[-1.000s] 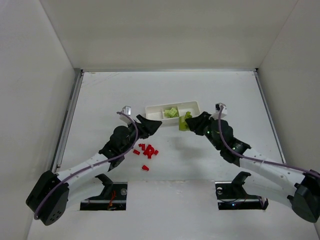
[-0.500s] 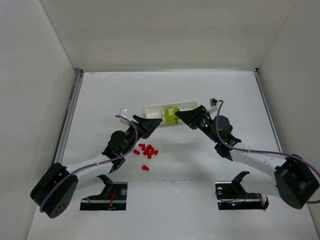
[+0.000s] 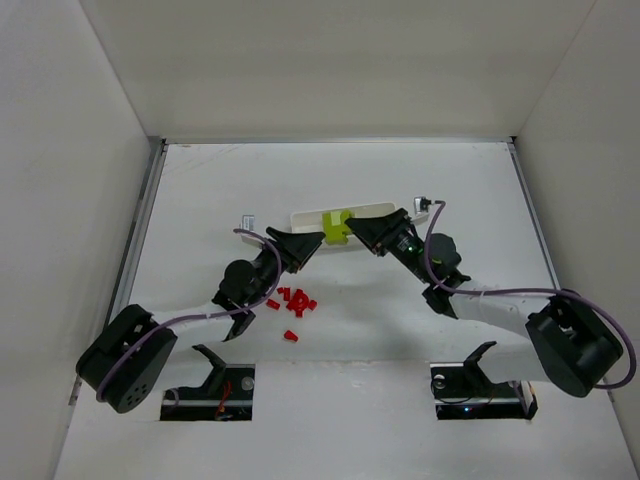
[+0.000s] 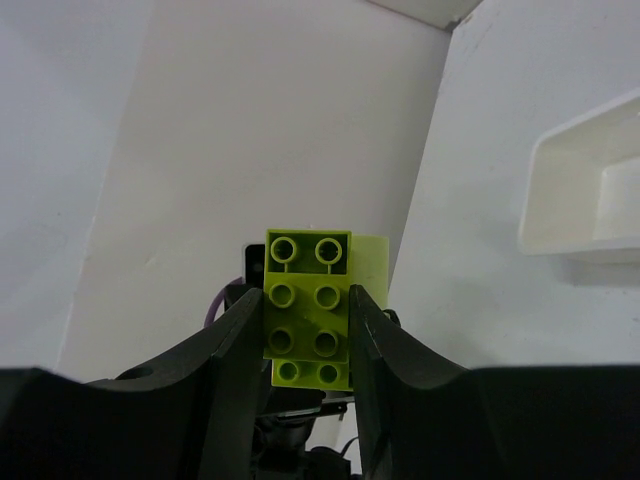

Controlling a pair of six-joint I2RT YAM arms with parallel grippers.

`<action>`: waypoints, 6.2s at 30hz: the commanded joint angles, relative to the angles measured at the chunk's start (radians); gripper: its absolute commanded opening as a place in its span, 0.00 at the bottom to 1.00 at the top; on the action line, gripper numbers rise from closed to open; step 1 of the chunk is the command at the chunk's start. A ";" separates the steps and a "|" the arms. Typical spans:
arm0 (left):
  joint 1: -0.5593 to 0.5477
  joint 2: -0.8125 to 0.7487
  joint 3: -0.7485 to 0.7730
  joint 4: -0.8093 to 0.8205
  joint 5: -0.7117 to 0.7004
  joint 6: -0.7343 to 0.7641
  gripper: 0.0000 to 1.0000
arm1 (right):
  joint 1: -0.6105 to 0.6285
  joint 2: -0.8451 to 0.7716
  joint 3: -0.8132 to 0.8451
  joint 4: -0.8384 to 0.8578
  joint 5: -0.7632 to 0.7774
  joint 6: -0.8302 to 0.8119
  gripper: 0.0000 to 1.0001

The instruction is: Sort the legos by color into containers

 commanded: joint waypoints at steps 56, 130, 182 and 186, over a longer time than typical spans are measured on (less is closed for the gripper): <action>0.148 -0.003 -0.033 0.190 0.122 -0.015 0.19 | -0.108 0.073 -0.088 0.194 -0.094 0.061 0.23; -0.005 0.184 0.130 0.267 0.220 -0.181 0.21 | 0.136 -0.188 -0.168 -0.061 0.031 -0.077 0.95; 0.041 0.133 0.090 0.262 0.225 -0.150 0.21 | 0.036 -0.045 -0.194 0.180 -0.094 0.078 0.50; 0.075 0.129 0.073 0.265 0.245 -0.147 0.21 | -0.001 -0.098 -0.212 0.152 -0.112 0.069 0.50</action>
